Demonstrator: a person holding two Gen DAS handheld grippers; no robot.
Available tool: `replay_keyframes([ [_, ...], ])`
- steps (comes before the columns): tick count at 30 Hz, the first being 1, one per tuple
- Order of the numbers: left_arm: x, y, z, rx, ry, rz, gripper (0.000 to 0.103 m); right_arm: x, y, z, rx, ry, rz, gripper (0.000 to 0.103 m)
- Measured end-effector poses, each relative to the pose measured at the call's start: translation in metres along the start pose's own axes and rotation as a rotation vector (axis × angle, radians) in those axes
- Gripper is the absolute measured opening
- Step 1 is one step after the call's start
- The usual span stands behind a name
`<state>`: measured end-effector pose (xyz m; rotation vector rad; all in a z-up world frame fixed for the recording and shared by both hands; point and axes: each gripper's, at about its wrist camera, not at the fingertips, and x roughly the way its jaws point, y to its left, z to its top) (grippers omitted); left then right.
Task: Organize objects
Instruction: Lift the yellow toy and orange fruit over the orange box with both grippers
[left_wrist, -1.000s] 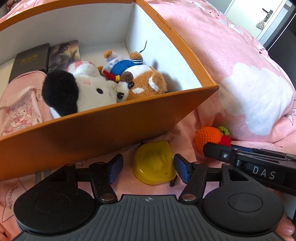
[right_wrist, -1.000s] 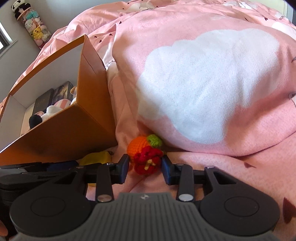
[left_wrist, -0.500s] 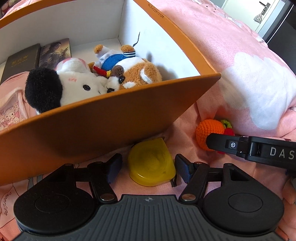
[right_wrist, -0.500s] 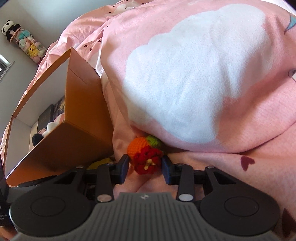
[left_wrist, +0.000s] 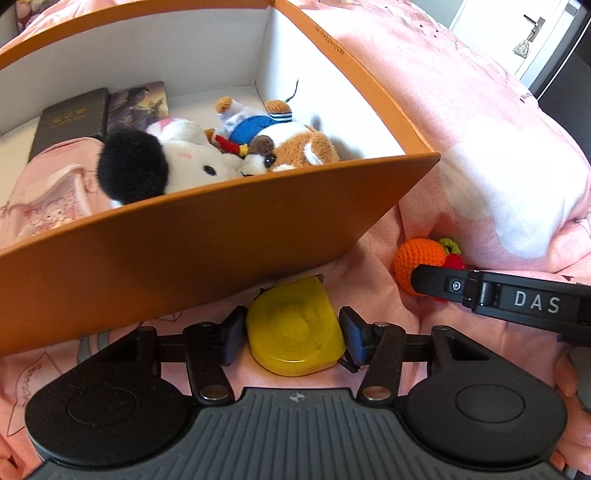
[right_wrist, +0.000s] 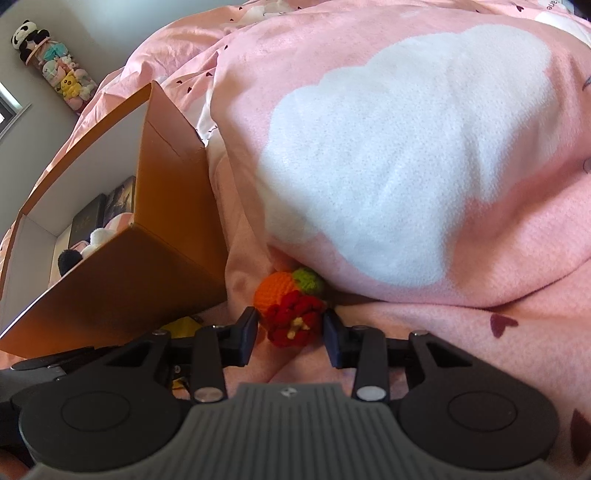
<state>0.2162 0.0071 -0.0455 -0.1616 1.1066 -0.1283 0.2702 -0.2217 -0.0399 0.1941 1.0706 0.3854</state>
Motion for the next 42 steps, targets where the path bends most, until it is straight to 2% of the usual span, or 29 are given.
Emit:
replay_keyframes([
  [6, -0.038, 0.002, -0.004, 0.033, -0.061, -0.017, 0.062, -0.022, 0.018, -0.004, -0.088, -0.046, 0.0, 0.039],
  [8, -0.055, 0.002, -0.019, 0.053, -0.088, -0.031, 0.062, -0.032, 0.024, -0.004, -0.113, -0.062, 0.006, 0.039],
  [12, -0.085, 0.004, -0.026, 0.084, -0.144, -0.048, 0.062, -0.054, 0.037, 0.004, -0.168, -0.114, 0.019, 0.039],
  [17, -0.122, 0.001, -0.013, 0.095, -0.222, -0.076, 0.062, -0.087, 0.052, 0.017, -0.253, -0.183, 0.058, 0.039],
  [21, -0.145, 0.003, 0.005, 0.098, -0.269, -0.079, 0.062, -0.105, 0.069, 0.024, -0.367, -0.228, 0.072, 0.039],
  [25, -0.147, 0.012, 0.024, 0.101, -0.326, -0.024, 0.062, -0.113, 0.094, 0.034, -0.482, -0.266, 0.083, 0.039],
  [31, -0.141, 0.036, 0.051, 0.042, -0.37, 0.039, 0.062, -0.099, 0.124, 0.053, -0.596, -0.279, 0.072, 0.039],
  [36, -0.125, 0.049, 0.07, 0.009, -0.37, 0.058, 0.062, -0.073, 0.148, 0.068, -0.7, -0.251, 0.054, 0.039],
  [42, -0.093, 0.062, 0.085, -0.023, -0.338, 0.081, 0.062, -0.027, 0.171, 0.083, -0.846, -0.194, -0.014, 0.039],
])
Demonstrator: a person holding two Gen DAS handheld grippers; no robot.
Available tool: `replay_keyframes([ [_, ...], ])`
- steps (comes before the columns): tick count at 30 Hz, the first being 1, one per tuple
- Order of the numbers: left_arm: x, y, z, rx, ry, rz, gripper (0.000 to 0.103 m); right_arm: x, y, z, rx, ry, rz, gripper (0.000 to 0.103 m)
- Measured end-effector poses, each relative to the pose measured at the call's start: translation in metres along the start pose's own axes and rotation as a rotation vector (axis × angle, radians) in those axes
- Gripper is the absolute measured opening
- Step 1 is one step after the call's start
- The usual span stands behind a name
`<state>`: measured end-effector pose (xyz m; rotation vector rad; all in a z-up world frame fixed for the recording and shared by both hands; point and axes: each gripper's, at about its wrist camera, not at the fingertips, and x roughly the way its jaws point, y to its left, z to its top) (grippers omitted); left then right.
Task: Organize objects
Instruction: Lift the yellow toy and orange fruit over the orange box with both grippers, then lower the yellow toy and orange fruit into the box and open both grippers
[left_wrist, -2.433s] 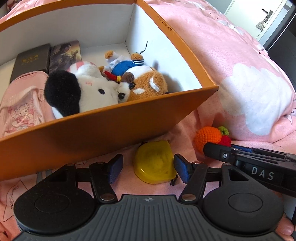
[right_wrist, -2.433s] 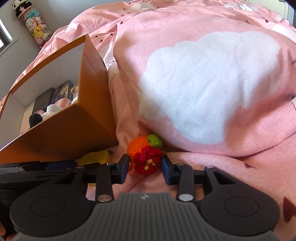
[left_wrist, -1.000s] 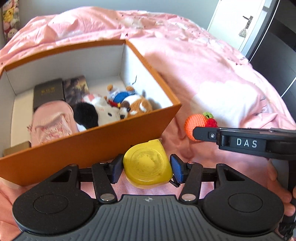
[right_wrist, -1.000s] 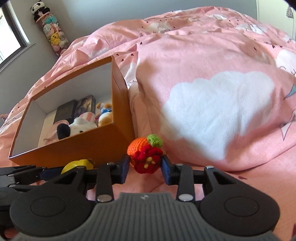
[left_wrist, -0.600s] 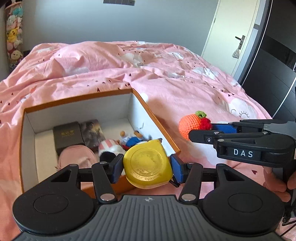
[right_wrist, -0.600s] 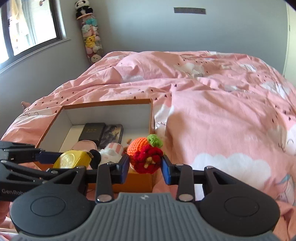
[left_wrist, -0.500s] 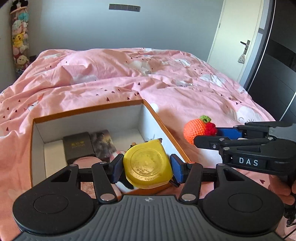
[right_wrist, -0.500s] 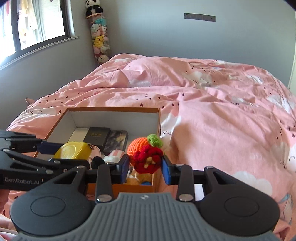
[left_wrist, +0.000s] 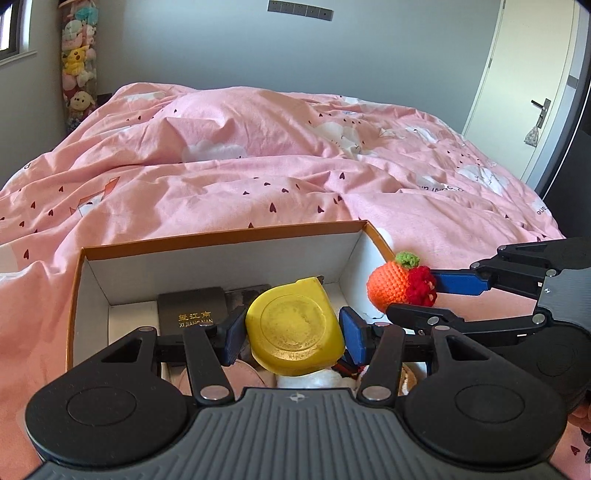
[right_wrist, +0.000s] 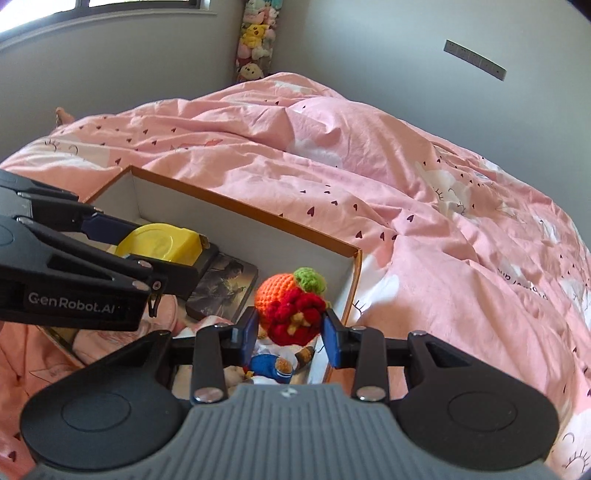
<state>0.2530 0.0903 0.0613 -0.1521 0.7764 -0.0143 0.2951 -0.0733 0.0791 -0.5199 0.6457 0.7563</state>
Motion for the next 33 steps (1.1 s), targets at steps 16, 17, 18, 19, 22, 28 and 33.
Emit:
replay_keyframes([
  [16, 0.063, 0.016, 0.011, -0.044, 0.113, 0.003, 0.062, 0.102, -0.006, 0.017, -0.268, 0.13, -0.011, 0.039],
  [17, 0.066, 0.017, 0.012, -0.045, 0.12, -0.001, 0.062, 0.106, -0.005, 0.017, -0.282, 0.138, -0.016, 0.039],
  [18, 0.068, 0.018, 0.012, -0.048, 0.127, -0.004, 0.062, 0.11, -0.002, 0.018, -0.306, 0.143, -0.025, 0.039],
  [19, 0.071, 0.019, 0.013, -0.052, 0.135, -0.005, 0.062, 0.113, 0.0, 0.017, -0.334, 0.142, -0.032, 0.039],
  [22, 0.076, 0.019, 0.014, -0.059, 0.149, -0.006, 0.062, 0.123, 0.004, 0.018, -0.388, 0.149, -0.032, 0.039],
  [28, 0.086, 0.019, 0.015, -0.063, 0.181, -0.019, 0.062, 0.14, 0.003, 0.02, -0.411, 0.164, -0.016, 0.04],
  [33, 0.092, 0.019, 0.012, -0.051, 0.205, -0.036, 0.062, 0.142, 0.005, 0.017, -0.446, 0.156, -0.008, 0.042],
])
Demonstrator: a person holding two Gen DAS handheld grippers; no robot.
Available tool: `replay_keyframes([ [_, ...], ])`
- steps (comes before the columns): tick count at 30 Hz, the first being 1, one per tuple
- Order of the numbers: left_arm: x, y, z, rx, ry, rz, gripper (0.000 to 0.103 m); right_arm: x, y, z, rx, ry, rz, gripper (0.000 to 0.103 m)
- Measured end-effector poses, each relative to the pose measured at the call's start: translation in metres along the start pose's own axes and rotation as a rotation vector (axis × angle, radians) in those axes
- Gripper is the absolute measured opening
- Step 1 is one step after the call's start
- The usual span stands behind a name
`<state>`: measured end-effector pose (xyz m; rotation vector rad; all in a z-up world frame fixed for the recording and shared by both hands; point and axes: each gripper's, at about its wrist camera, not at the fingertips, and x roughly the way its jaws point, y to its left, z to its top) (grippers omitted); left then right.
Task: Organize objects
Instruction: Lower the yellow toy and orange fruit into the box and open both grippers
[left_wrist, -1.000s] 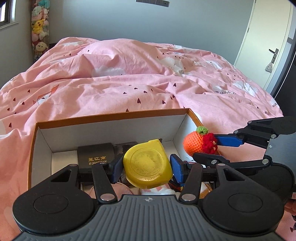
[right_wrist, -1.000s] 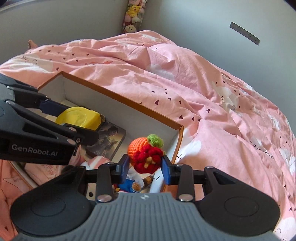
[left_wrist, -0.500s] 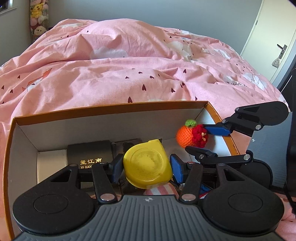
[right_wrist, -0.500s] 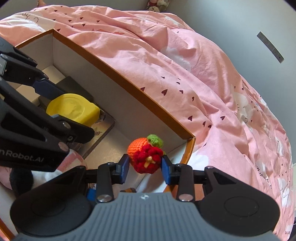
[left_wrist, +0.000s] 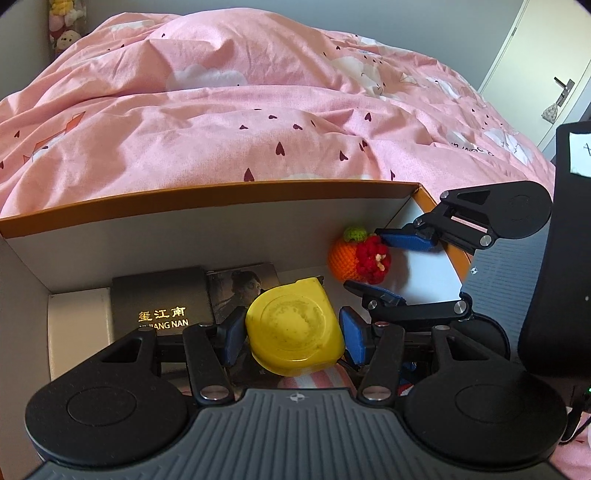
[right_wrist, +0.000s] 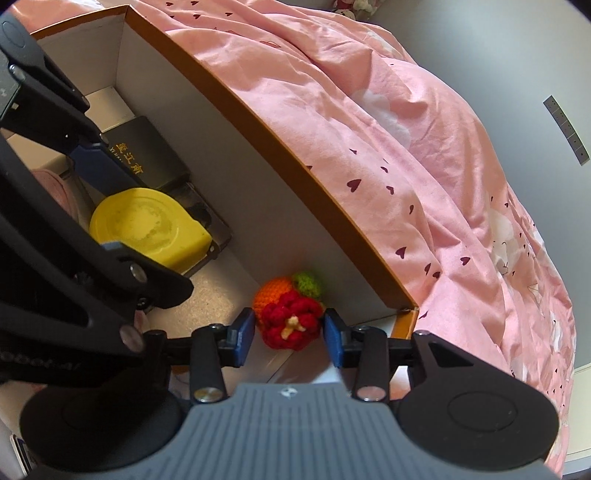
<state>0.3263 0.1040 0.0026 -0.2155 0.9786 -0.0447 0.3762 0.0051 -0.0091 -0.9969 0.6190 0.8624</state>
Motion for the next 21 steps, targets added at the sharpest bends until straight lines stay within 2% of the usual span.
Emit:
replay_keyframes([
  [3, 0.001, -0.002, 0.0, 0.009, 0.002, 0.001, 0.062, -0.003, 0.002, -0.002, -0.016, -0.017, 0.003, 0.044],
  [5, 0.001, -0.004, 0.001, 0.015, 0.003, -0.001, 0.062, -0.007, 0.002, -0.004, -0.022, -0.03, 0.006, 0.051],
  [8, 0.003, -0.007, 0.003, 0.017, 0.005, 0.001, 0.062, -0.014, 0.001, -0.006, -0.031, -0.043, 0.015, 0.051],
  [12, 0.006, -0.012, 0.004, 0.008, 0.016, -0.002, 0.062, -0.028, 0.0, -0.011, -0.055, -0.062, -0.018, 0.053],
  [16, 0.012, -0.016, 0.003, 0.01, 0.039, 0.002, 0.062, -0.047, -0.005, -0.021, -0.05, -0.112, -0.006, 0.054],
  [21, 0.02, -0.019, 0.002, 0.019, 0.074, 0.034, 0.062, -0.054, 0.007, -0.03, -0.142, -0.132, -0.06, 0.054],
])
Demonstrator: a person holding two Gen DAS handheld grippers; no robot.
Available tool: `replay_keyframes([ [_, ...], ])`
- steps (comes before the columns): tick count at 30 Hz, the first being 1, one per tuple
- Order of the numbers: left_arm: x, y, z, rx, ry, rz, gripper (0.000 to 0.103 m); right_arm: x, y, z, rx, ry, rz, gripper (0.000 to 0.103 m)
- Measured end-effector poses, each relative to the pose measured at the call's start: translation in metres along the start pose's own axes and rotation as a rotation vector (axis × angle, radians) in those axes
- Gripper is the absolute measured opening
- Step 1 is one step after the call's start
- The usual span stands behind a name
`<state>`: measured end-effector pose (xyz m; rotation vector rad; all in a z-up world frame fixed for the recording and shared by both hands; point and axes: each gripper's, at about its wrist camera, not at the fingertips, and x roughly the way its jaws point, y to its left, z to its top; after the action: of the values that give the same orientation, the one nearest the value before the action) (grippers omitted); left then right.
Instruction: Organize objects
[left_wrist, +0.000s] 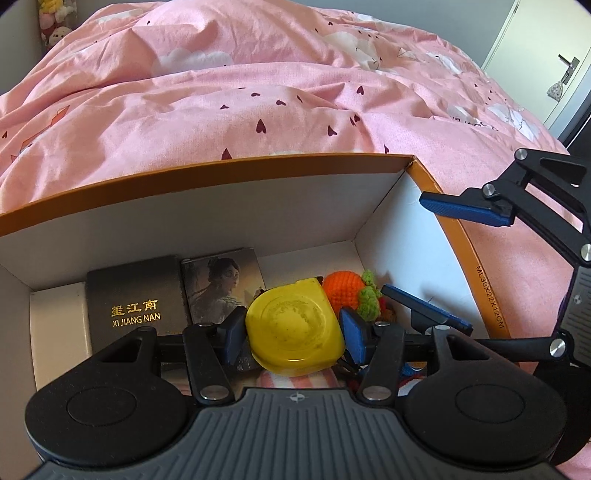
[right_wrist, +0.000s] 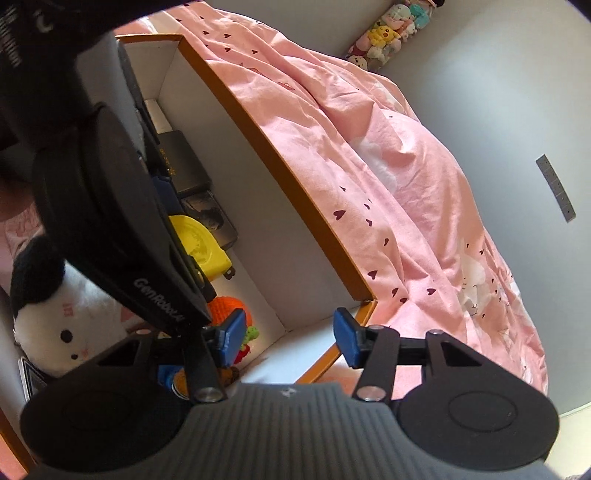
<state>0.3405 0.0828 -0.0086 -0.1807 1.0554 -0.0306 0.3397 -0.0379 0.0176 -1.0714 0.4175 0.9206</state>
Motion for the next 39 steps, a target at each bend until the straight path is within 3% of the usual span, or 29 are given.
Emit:
replay_keyframes([
  [4, 0.0, 0.001, -0.001, -0.015, -0.01, -0.007, 0.062, 0.0, 0.005, -0.001, -0.043, 0.005, -0.021, 0.055],
  [7, -0.005, 0.002, 0.001, -0.036, -0.029, -0.022, 0.072, 0.0, 0.003, 0.0, -0.031, 0.008, -0.008, 0.058],
  [11, -0.009, 0.002, 0.002, -0.041, -0.039, -0.036, 0.073, -0.003, 0.002, 0.002, -0.006, 0.01, 0.004, 0.062],
  [20, -0.045, -0.005, -0.006, -0.035, -0.149, 0.048, 0.074, -0.016, -0.005, 0.005, 0.111, 0.015, 0.047, 0.069],
  [31, -0.124, -0.029, -0.018, 0.082, -0.339, 0.232, 0.077, -0.077, -0.019, 0.006, 0.363, -0.052, 0.072, 0.087],
  [39, -0.178, -0.029, -0.053, 0.169, -0.346, 0.232, 0.078, -0.132, -0.008, 0.004, 0.643, -0.07, 0.12, 0.091],
])
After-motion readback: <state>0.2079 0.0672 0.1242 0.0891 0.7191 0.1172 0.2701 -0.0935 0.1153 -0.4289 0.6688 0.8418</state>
